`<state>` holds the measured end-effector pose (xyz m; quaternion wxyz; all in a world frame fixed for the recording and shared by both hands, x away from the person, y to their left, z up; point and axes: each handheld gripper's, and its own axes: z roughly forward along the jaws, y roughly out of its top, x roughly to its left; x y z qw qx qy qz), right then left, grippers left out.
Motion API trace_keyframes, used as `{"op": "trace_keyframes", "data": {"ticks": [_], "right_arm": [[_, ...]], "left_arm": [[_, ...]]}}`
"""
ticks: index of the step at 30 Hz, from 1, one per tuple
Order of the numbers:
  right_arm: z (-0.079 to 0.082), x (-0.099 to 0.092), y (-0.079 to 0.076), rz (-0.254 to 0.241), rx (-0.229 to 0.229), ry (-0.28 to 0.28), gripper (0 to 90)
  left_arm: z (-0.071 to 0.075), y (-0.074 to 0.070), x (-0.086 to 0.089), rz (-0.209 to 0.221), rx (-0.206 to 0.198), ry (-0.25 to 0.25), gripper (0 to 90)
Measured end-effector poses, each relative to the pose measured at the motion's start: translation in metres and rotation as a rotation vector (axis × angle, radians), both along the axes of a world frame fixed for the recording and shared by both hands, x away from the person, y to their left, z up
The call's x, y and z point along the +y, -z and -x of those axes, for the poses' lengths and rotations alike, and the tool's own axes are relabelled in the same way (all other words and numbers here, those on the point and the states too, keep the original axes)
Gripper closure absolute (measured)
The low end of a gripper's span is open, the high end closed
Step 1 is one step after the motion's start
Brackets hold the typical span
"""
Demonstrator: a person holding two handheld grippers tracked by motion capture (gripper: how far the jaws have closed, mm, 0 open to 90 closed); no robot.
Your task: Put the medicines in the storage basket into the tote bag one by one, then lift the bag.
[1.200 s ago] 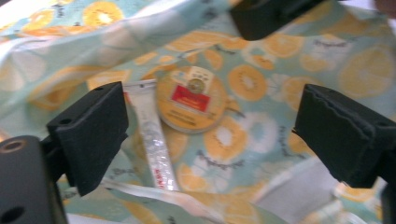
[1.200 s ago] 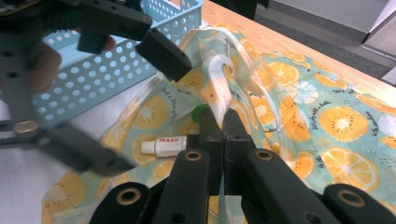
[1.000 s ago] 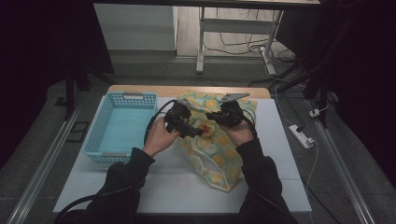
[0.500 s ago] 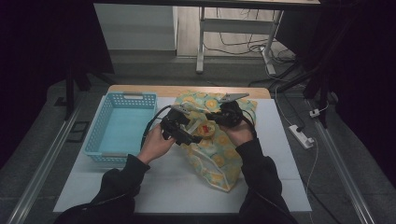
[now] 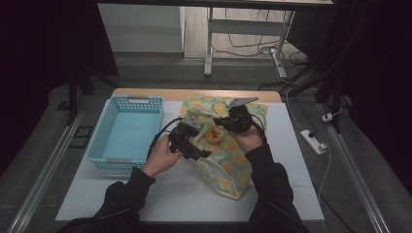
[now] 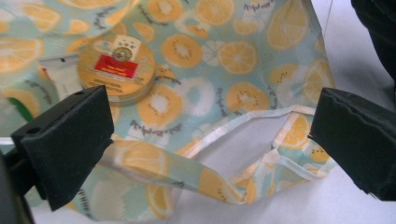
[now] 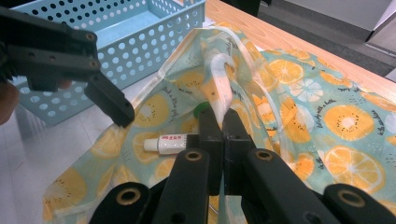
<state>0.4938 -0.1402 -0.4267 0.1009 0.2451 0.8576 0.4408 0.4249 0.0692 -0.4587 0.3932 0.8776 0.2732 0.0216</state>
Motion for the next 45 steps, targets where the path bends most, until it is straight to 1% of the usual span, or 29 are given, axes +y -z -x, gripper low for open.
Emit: {"op": "trace_keyframes", "data": {"ticks": [2,5,9,12,17,21,25,28,30,31,32,33,35,38,41,42,43,44,45], "right_arm": [[0.0,0.0,0.0,-0.001,-0.001,0.001,89.2],[-0.001,0.0,0.0,0.0,0.001,0.003,89.2],[-0.001,0.0,0.001,0.001,0.0,0.001,89.2],[0.0,0.0,0.0,0.001,0.001,0.001,89.2],[0.0,0.0,0.0,-0.002,0.002,0.003,89.2],[0.0,0.0,0.001,0.002,0.002,0.001,89.2],[-0.001,0.0,0.001,0.001,0.001,0.002,89.2],[-0.001,-0.001,0.0,0.001,0.001,0.002,89.2],[0.0,-0.001,0.0,0.0,0.0,0.003,89.2],[0.0,-0.001,0.0,0.0,0.0,0.003,89.2],[0.0,-0.001,0.0,0.0,0.0,0.003,89.2],[-0.001,-0.001,0.0,-0.001,0.0,0.003,89.2],[-0.001,-0.002,0.0,-0.002,0.0,0.004,89.2],[-0.001,-0.002,0.0,-0.001,0.0,0.003,89.2],[-0.001,-0.001,0.0,-0.002,0.001,0.004,89.2],[-0.001,-0.001,0.0,-0.001,0.002,0.003,89.2],[-0.001,-0.001,0.0,0.0,0.002,0.003,89.2],[-0.001,-0.001,0.0,0.0,0.002,0.003,89.2],[-0.001,-0.001,0.0,0.0,0.003,0.004,89.2]], "left_arm": [[-0.001,0.002,-0.004,-0.009,0.004,0.0,0.6],[-0.003,0.008,-0.007,-0.007,0.019,0.004,1.2],[-0.006,0.018,-0.012,-0.024,0.029,0.017,1.5],[-0.007,0.028,-0.015,-0.055,0.031,0.026,1.3],[-0.01,0.042,-0.016,-0.089,0.032,0.04,0.9],[-0.01,0.052,-0.018,-0.127,0.015,0.047,0.9],[-0.009,0.061,-0.02,-0.179,-0.002,0.063,0.9],[-0.009,0.066,-0.021,-0.196,-0.01,0.062,2.2],[-0.01,0.069,-0.021,-0.226,-0.019,0.052,3.7],[-0.01,0.071,-0.021,-0.248,-0.026,0.054,5.3],[-0.01,0.073,-0.02,-0.249,-0.028,0.052,6.8],[-0.01,0.073,-0.019,-0.239,-0.026,0.045,6.5],[-0.01,0.072,-0.018,-0.231,-0.031,0.049,11.0],[-0.009,0.069,-0.016,-0.226,-0.033,0.05,26.4],[-0.01,0.067,-0.014,-0.226,-0.027,0.044,38.0],[-0.01,0.066,-0.013,-0.227,-0.026,0.049,44.3],[-0.011,0.065,-0.013,-0.224,-0.021,0.047,52.6],[-0.012,0.065,-0.012,-0.221,-0.013,0.042,59.0],[-0.012,0.064,-0.012,-0.222,-0.01,0.038,63.0]]}}
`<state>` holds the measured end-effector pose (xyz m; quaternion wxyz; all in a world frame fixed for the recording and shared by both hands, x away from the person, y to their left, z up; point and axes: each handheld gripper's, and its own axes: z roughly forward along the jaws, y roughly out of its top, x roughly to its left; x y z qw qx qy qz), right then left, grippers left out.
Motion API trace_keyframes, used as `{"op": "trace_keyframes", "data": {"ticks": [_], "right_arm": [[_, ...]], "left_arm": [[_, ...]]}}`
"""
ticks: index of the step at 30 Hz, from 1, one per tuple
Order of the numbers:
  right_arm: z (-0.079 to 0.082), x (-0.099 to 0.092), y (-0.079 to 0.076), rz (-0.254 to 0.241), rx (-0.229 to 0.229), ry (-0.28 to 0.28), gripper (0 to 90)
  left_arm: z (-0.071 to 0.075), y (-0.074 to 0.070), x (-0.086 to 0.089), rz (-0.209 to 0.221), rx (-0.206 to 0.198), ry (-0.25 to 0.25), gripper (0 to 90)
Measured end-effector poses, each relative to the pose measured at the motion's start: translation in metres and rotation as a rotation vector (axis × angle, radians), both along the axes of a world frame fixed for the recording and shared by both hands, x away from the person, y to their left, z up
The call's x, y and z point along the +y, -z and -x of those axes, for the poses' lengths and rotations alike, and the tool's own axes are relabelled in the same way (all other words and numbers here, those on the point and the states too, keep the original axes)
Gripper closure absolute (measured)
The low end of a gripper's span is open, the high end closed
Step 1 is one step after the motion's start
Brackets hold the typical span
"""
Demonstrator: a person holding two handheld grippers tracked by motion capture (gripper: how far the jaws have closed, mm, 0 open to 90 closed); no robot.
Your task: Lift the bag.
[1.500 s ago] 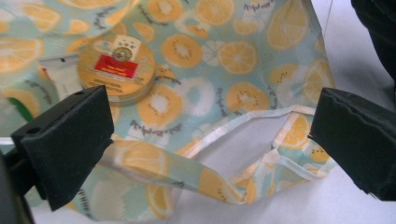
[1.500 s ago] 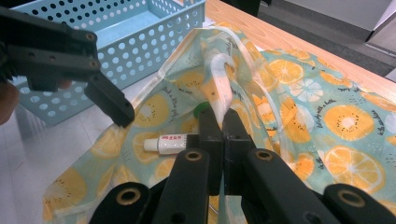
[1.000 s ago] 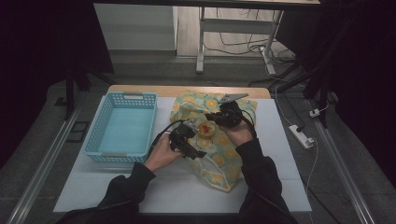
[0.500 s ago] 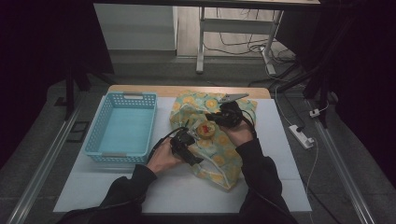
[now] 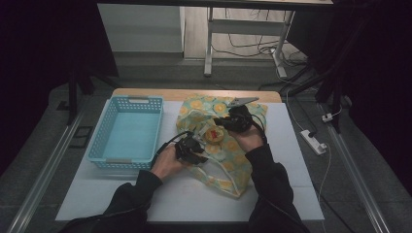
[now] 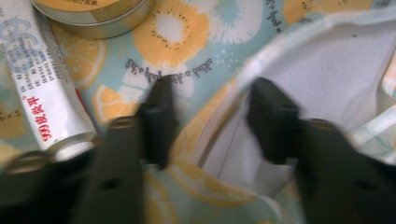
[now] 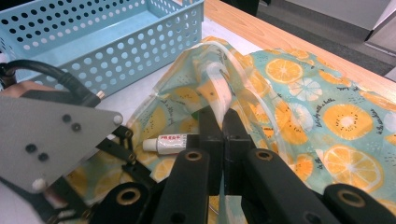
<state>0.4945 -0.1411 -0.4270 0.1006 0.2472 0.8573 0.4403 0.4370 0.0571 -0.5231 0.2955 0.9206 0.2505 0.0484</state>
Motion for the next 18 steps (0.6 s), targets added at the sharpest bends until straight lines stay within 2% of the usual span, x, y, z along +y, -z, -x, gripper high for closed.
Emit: {"op": "trace_keyframes", "data": {"ticks": [5,8,13,18], "right_arm": [[0.0,0.0,0.0,0.002,0.001,0.0,89.2],[-0.001,0.0,0.0,0.001,0.0,-0.001,89.2],[0.0,-0.001,0.0,-0.001,0.0,0.0,89.2],[-0.001,-0.001,-0.001,-0.002,-0.002,0.0,89.2]], "left_arm": [[-0.002,-0.002,-0.001,-0.002,0.045,-0.013,86.8],[-0.002,-0.004,-0.003,-0.013,0.062,-0.034,88.9],[-0.001,-0.006,-0.005,-0.026,0.064,-0.045,89.3],[0.002,-0.016,-0.002,0.012,0.054,-0.057,89.4]]}}
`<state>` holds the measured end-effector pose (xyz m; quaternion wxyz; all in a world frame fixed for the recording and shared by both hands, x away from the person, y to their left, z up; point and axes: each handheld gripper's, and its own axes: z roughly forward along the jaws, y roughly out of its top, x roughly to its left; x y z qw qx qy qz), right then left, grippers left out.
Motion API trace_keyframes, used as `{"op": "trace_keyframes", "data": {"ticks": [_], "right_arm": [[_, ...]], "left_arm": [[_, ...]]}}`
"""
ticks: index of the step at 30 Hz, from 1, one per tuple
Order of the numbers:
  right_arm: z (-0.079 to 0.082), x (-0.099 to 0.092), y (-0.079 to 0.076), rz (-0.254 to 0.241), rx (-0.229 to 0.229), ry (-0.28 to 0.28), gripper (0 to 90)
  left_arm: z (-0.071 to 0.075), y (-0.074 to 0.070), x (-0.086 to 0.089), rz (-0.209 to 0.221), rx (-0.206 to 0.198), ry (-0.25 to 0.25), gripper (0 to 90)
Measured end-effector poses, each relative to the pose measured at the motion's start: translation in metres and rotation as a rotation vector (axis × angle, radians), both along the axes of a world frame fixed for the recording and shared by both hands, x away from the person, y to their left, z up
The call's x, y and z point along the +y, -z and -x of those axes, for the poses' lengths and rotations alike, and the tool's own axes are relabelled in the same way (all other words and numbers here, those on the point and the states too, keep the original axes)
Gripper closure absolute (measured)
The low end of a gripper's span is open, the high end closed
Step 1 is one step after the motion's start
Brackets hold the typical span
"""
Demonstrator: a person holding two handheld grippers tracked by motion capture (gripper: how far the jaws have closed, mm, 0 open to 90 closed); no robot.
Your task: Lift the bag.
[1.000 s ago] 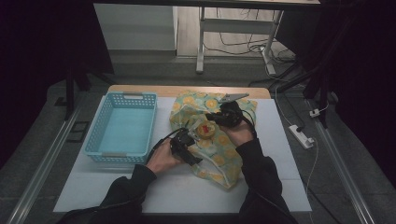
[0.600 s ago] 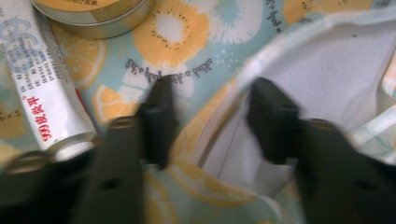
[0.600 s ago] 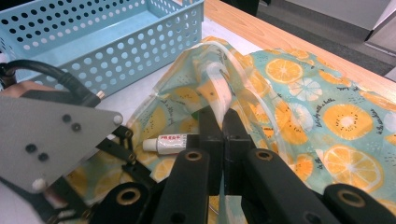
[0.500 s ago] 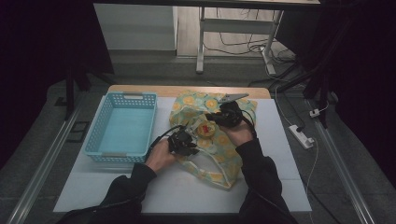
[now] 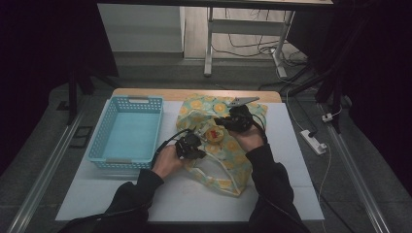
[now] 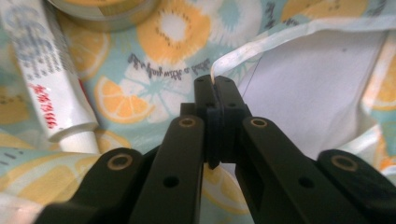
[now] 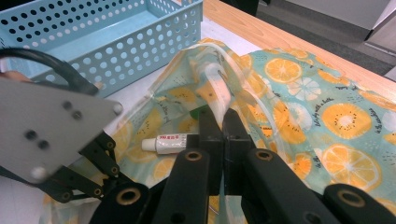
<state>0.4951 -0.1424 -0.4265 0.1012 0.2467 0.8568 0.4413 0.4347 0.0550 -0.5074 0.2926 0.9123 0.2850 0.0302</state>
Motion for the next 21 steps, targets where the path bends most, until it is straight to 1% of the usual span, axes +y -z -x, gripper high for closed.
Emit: {"op": "trace_keyframes", "data": {"ticks": [2,6,9,14,21], "right_arm": [[0.0,0.0,0.0,0.0,0.002,0.0,89.2],[0.001,0.0,-0.001,-0.005,-0.002,-0.001,89.2],[0.001,-0.001,-0.003,-0.008,-0.002,0.0,89.2],[0.004,-0.002,-0.008,-0.019,-0.011,-0.005,89.2],[0.006,-0.001,-0.012,-0.024,-0.019,-0.015,89.3]], "left_arm": [[0.0,-0.004,0.001,0.008,-0.001,-0.003,89.5],[0.001,-0.013,0.005,0.041,0.009,-0.007,89.5],[0.001,-0.019,0.008,0.091,0.033,-0.02,89.6],[0.003,-0.028,0.009,0.106,0.037,-0.022,89.6],[0.004,-0.043,0.017,0.15,0.033,-0.031,89.6]]}}
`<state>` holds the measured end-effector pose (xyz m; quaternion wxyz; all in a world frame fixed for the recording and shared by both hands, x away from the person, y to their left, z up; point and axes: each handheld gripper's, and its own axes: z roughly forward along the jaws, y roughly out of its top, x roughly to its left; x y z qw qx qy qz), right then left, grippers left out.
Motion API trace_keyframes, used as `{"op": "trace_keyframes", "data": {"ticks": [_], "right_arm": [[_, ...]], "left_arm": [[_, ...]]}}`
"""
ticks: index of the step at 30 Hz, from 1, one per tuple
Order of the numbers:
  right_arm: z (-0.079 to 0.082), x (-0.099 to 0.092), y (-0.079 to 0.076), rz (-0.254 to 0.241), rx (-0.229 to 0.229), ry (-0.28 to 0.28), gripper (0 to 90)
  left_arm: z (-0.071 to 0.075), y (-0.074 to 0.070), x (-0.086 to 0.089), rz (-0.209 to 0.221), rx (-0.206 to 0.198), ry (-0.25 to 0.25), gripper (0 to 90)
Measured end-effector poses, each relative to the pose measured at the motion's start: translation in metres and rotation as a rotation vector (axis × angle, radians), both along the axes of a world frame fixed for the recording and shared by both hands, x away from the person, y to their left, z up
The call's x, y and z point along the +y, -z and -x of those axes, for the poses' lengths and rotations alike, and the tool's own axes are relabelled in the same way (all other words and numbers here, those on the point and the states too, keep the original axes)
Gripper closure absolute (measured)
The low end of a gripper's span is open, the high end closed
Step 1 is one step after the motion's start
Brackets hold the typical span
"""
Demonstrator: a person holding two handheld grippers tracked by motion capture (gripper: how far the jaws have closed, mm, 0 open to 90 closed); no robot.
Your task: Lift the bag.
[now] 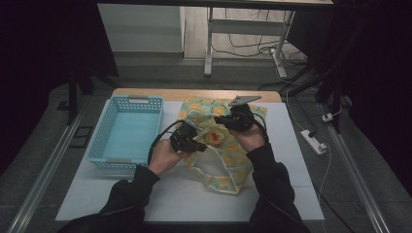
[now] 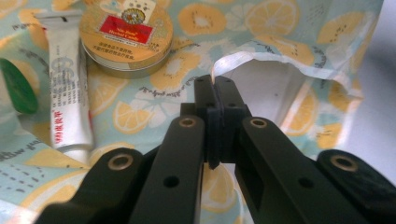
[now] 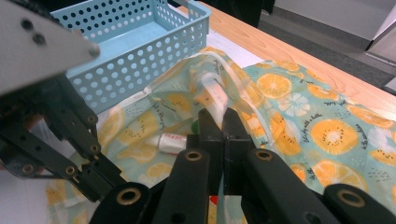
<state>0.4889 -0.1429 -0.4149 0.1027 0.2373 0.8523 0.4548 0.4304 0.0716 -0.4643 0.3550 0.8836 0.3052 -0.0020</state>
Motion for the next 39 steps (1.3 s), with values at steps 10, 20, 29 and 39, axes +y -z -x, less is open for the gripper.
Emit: {"op": "trace_keyframes", "data": {"ticks": [10,20,29,39], "right_arm": [[0.004,0.002,-0.005,-0.005,-0.001,-0.014,89.2],[0.01,0.006,-0.013,-0.012,-0.008,-0.039,89.3],[0.015,0.004,-0.027,-0.023,-0.009,-0.057,89.3],[0.02,0.003,-0.056,0.015,-0.057,-0.059,89.3]], "left_arm": [[0.0,-0.024,0.015,0.067,-0.005,-0.015,89.6],[0.0,-0.046,0.028,0.105,-0.012,-0.025,89.6],[-0.004,-0.066,0.035,0.139,-0.011,-0.027,89.6],[-0.011,-0.094,0.038,0.171,-0.028,-0.023,89.6]]}}
